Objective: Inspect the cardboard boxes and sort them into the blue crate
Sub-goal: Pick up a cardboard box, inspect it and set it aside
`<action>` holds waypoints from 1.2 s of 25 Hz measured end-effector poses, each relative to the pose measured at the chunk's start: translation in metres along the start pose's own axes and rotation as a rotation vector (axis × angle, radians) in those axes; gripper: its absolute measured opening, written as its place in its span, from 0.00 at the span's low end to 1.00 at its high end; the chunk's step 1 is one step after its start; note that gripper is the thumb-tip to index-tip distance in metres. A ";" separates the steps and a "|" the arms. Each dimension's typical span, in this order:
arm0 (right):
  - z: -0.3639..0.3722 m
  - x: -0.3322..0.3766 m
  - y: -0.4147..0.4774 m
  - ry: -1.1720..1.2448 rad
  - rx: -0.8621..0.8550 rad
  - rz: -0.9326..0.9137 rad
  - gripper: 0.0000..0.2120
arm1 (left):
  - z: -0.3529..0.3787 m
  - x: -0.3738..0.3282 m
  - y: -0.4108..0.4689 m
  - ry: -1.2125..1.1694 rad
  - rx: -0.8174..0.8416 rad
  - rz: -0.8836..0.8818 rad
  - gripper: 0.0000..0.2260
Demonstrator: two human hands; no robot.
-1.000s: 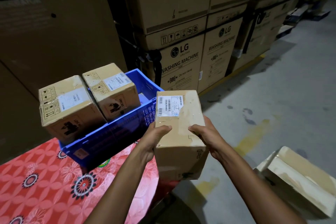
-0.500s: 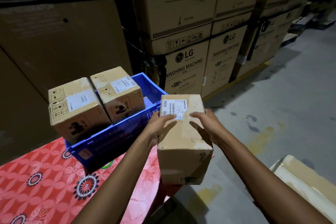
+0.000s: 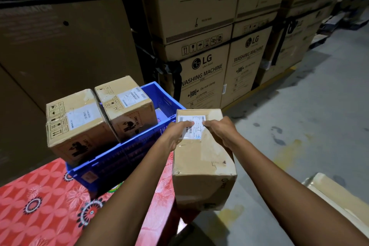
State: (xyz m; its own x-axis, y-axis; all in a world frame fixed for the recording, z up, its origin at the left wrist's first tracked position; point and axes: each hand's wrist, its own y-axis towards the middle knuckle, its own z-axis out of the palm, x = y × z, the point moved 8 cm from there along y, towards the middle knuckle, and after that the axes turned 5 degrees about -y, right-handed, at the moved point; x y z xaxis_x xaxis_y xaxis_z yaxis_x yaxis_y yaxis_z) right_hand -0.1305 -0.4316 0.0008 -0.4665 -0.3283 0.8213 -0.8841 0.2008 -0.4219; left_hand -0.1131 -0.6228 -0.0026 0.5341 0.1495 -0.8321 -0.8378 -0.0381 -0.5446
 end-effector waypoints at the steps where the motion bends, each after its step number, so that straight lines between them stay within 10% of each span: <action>1: -0.001 0.002 -0.001 -0.016 -0.009 -0.002 0.23 | 0.000 0.000 0.002 -0.006 -0.003 0.004 0.13; 14: -0.015 -0.008 -0.032 0.165 -0.039 -0.118 0.42 | 0.004 0.004 -0.024 0.004 0.041 0.200 0.11; 23: -0.061 -0.004 -0.077 0.398 -0.230 -0.314 0.30 | 0.017 -0.038 -0.074 -0.004 0.043 0.474 0.26; 30: -0.039 -0.088 -0.074 0.392 -0.175 -0.155 0.40 | 0.017 0.050 -0.067 -0.171 0.130 0.308 0.30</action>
State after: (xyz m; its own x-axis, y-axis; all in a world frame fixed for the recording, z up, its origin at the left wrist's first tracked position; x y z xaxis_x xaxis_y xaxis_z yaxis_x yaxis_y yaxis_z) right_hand -0.0235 -0.3819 -0.0254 -0.2543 0.0002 0.9671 -0.9092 0.3408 -0.2391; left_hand -0.0322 -0.5961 -0.0057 0.2378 0.3142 -0.9191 -0.9694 0.0174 -0.2449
